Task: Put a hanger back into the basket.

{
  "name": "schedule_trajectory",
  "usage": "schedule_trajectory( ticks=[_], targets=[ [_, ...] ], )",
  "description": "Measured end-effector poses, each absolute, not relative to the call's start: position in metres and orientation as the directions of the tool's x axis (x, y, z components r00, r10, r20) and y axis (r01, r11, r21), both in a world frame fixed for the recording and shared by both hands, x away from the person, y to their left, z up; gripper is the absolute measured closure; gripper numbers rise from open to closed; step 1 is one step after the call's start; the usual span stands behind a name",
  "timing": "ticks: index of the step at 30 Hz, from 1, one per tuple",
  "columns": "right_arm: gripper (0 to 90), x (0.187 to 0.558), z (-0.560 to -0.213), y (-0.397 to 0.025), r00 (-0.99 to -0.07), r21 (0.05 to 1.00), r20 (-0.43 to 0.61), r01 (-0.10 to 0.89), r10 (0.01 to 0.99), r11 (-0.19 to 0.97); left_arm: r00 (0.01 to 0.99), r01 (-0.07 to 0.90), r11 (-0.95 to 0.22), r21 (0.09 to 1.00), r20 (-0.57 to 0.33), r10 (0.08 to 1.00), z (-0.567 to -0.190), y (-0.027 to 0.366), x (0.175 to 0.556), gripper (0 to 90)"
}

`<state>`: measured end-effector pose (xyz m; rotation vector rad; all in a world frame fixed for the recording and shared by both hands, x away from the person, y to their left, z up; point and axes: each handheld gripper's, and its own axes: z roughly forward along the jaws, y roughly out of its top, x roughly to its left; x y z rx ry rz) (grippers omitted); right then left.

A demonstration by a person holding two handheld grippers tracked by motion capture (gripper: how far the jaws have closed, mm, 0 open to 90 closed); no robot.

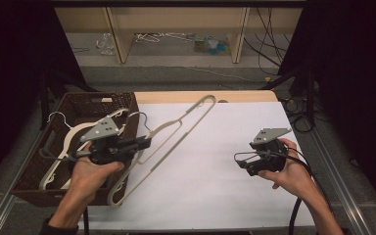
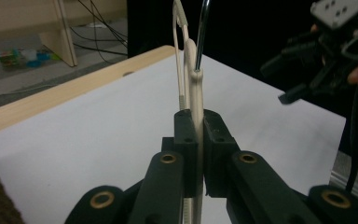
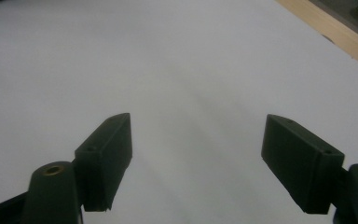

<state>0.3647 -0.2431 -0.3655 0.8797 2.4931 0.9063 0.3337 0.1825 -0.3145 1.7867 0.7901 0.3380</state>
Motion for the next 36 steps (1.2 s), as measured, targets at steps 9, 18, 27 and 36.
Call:
schedule_trajectory(
  ticks=[9,18,27,36],
  targets=[
    [24.9,0.359,-0.386,-0.245,-0.765,0.641,-0.108,0.435,0.634,0.633,0.684,0.349,-0.041,0.936,-0.224,0.694,-0.27,0.247,0.33,85.5],
    [24.7,0.358,-0.39,-0.244,-0.775,0.616,-0.105,0.441,0.623,0.653,0.6,0.367,-0.036,0.929,-0.207,0.773,-0.258,0.308,0.357,85.5],
    [23.0,0.358,-0.397,-0.242,-0.776,0.609,-0.116,0.437,0.62,0.662,0.557,0.394,-0.078,0.916,-0.171,0.813,-0.278,0.345,0.395,85.5],
    [23.1,0.357,-0.398,-0.246,-0.777,0.6,-0.108,0.446,0.62,0.664,0.529,0.442,-0.11,0.89,-0.16,0.833,-0.315,0.38,0.407,85.5]
  ],
)
